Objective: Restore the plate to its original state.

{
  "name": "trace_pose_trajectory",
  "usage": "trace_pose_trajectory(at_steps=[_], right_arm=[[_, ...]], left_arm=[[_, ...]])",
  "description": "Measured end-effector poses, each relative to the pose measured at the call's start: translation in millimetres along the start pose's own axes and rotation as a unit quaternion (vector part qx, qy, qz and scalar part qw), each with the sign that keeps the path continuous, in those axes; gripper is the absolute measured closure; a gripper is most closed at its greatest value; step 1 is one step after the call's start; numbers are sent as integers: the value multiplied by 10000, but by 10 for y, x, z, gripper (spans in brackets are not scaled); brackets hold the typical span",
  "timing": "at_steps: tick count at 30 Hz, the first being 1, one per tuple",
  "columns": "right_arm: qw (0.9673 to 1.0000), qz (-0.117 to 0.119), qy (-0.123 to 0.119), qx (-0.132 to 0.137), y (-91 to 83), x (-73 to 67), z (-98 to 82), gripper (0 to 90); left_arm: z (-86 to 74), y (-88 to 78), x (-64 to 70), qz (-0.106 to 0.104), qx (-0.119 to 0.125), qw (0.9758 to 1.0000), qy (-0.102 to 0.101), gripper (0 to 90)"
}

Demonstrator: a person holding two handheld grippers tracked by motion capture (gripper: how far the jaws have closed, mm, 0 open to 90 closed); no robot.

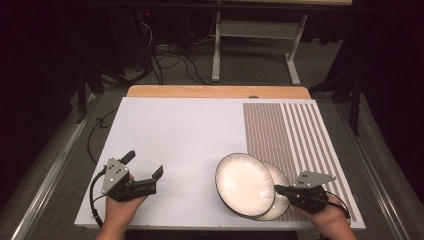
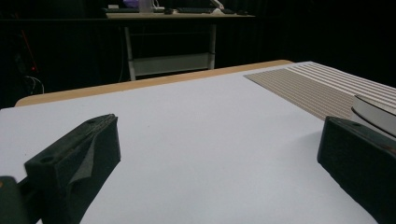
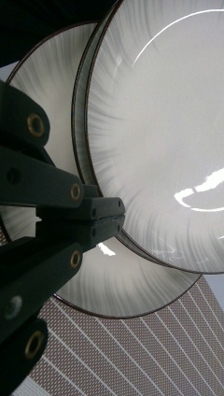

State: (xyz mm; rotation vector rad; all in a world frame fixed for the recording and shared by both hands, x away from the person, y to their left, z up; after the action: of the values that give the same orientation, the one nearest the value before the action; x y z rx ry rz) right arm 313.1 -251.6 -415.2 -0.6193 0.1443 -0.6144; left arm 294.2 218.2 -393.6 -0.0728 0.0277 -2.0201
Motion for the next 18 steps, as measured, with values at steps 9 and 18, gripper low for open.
trace_pose_trajectory(at_steps=[9,18], right_arm=[[10000,-14,28,-3,-6,-2,-4,900],[10000,-19,28,-20,-9,4,-5,900]], left_arm=[[11,-14,10,0,118,9999,25,0],[11,-17,10,-29,132,9999,48,0]])
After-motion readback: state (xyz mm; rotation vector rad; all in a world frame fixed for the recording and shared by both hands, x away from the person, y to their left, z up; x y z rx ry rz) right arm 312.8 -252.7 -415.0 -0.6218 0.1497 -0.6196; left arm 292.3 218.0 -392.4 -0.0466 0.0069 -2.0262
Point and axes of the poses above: each handheld gripper's, and its own axes: y roughly forward along the jaws, z roughly out of its top, x roughly to its right, the point moved 2 cm from there along y, roughly forward along the jaws, and after that the axes turned 8 degrees about x, right-handed, at the moved point
